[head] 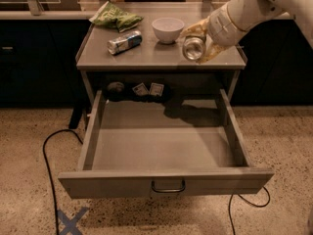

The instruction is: Place green can into top drawer

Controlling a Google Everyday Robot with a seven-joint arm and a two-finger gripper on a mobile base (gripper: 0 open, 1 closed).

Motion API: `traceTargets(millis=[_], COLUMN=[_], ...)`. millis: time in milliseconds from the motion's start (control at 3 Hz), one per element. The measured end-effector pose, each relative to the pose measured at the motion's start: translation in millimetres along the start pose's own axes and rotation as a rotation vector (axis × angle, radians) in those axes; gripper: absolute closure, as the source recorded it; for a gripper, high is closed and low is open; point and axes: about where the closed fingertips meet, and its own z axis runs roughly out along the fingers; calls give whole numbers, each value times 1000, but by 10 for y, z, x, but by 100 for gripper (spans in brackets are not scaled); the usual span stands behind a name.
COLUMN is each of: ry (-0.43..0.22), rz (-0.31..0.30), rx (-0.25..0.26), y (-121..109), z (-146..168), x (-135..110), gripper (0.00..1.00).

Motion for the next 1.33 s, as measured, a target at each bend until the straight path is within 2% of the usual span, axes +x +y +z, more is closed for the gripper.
traceTargets(millis=[667, 1000, 1333], ry=[1, -46, -123], rz=[-11, -14, 6], rx=[10, 20, 14], y=[-40, 53, 335], z=[47, -19, -85], x=[-20, -327, -783], gripper=[100, 100, 100])
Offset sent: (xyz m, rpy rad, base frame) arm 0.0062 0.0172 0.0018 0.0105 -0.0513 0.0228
